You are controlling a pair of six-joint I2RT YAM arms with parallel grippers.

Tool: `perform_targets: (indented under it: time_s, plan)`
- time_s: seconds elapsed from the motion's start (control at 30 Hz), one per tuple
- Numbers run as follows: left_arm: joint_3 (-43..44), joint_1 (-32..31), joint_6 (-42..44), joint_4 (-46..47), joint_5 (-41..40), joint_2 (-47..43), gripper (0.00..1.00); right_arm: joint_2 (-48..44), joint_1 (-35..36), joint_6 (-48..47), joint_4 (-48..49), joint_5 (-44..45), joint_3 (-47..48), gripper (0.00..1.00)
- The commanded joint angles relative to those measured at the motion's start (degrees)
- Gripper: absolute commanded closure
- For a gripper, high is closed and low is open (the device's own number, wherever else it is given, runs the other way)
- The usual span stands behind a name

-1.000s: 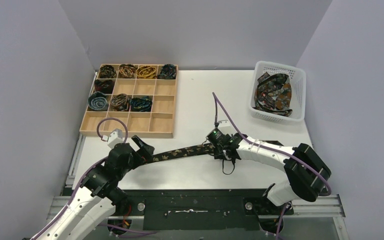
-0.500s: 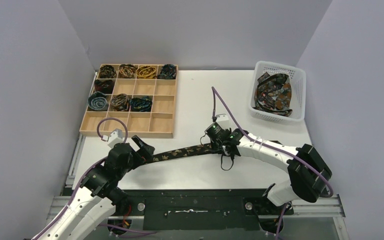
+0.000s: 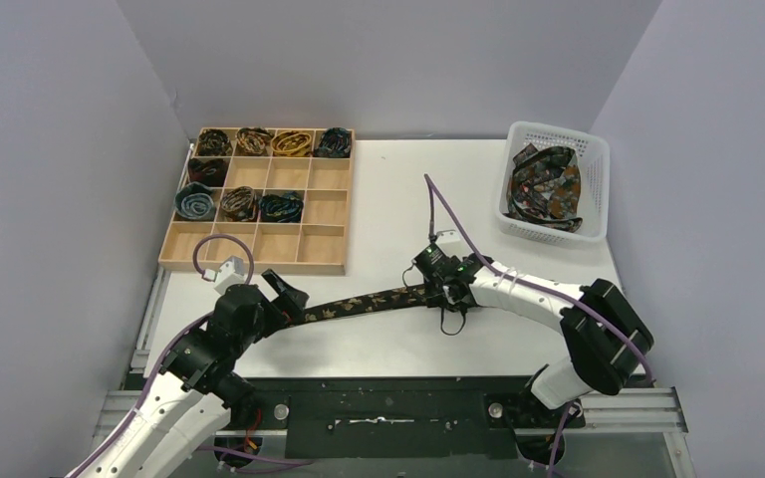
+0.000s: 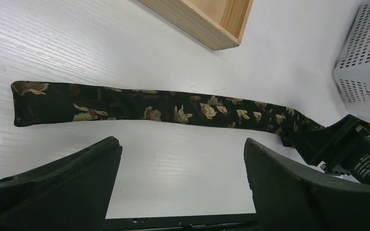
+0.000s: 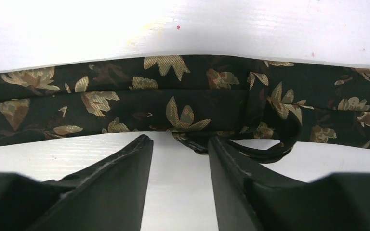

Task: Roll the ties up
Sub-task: Flatten out the tie at the center of the board.

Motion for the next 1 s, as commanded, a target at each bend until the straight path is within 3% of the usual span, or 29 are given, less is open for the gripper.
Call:
perform_targets:
  time_s: [0.0,0.3,0.47,0.83,0.97]
  plan:
    - [0.88,0.50,0.83,2.40,0.89,0.22,0.03,0.27,-0.02,-1.61,-0.94,1.16,0.52,0.51]
    - [0.29,1.04,0.86,2.90,1.20,0.12,0.03,-3.90,2.73,1.50,-5.79,1.63,1.33,0.48]
    - [-0.23,1.33,1.10,3.32,1.89,0.22,0.03,-2.75,2.70,2.10,-1.91,1.55,-1.73,0.56]
    - [-0.18,2.03,1.51,3.52,2.73,0.58,0.03,2.44,-0.89,-2.10,3.92,2.82,-2.31,0.52]
    - [-0.58,2.21,1.29,3.54,2.93,0.42,0.03,2.55,-4.18,-5.96,6.45,-0.81,-4.35,0.57]
